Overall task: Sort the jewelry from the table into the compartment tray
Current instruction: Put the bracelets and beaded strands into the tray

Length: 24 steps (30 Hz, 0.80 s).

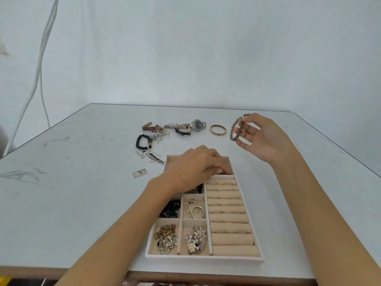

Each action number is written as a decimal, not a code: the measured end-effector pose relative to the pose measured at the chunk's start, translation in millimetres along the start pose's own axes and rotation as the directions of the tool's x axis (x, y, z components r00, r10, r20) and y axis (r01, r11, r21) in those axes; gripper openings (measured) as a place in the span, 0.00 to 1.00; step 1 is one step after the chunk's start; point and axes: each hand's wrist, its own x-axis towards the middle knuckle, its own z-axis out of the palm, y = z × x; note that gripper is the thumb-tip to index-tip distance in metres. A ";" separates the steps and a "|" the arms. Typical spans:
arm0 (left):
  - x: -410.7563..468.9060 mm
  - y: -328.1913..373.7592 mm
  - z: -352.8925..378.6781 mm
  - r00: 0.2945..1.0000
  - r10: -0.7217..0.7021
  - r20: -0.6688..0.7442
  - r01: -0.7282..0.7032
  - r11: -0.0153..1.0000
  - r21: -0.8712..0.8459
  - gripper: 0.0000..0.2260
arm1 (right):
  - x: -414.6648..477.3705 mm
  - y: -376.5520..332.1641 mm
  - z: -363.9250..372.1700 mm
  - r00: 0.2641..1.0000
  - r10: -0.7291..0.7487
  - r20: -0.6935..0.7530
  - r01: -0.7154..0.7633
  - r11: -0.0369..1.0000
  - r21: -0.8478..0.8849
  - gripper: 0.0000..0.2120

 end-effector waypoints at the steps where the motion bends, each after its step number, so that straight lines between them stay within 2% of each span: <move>1: -0.1 -0.8 0.9 1.000 -0.003 0.021 0.003 1.000 -0.009 0.12 | -0.3 0.5 0.6 1.000 0.003 0.001 -0.003 1.000 -0.001 0.04; 5: -0.8 -1.6 2.0 0.997 -0.017 0.072 0.018 1.000 -0.014 0.17 | -1.5 0.7 1.9 1.000 0.016 0.000 -0.016 1.000 -0.011 0.04; 9: -3.7 -4.9 -6.3 0.997 -0.028 0.075 0.036 0.994 -0.108 0.21 | -2.5 -0.2 0.8 1.000 0.017 -0.007 -0.017 1.000 -0.014 0.04; 14: -14.7 -17.9 -28.6 0.990 -0.121 -0.079 0.097 0.960 -0.262 0.15 | -5.0 -0.5 2.0 1.000 0.027 0.010 -0.027 1.000 -0.015 0.04; 19: -44.4 -40.0 -44.7 0.936 -0.270 -0.226 0.233 0.956 -0.176 0.13 | -6.6 0.4 5.5 0.999 0.043 0.017 -0.044 0.999 0.024 0.04; 24: -97.5 -48.2 -39.6 0.870 -0.414 -0.267 0.435 0.900 0.023 0.16 | -6.1 2.5 9.8 0.998 0.029 0.062 -0.030 0.999 0.022 0.05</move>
